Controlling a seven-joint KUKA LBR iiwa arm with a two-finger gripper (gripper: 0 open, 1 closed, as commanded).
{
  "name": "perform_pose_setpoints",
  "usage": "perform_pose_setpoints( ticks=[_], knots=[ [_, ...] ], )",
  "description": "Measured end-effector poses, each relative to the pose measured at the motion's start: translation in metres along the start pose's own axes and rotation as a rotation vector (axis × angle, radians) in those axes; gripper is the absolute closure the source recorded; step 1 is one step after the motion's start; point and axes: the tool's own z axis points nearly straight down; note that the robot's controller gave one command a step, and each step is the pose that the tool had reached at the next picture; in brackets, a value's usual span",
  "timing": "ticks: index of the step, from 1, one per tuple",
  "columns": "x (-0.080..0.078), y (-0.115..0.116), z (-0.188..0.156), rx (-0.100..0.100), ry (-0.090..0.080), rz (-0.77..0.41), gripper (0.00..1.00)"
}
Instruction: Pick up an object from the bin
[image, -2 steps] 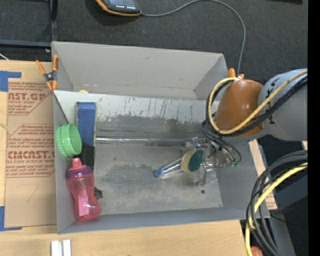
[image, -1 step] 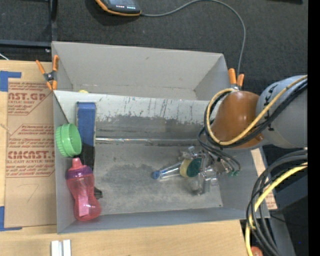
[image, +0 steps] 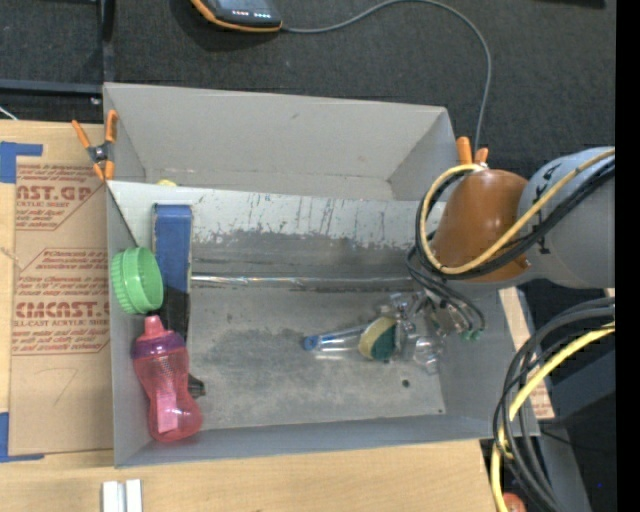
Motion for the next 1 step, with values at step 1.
perform_pose_setpoints(
  ticks=[1],
  knots=[
    [0.0, 0.0, 0.0, 0.0, 0.0, 0.0, 1.0]
  ],
)
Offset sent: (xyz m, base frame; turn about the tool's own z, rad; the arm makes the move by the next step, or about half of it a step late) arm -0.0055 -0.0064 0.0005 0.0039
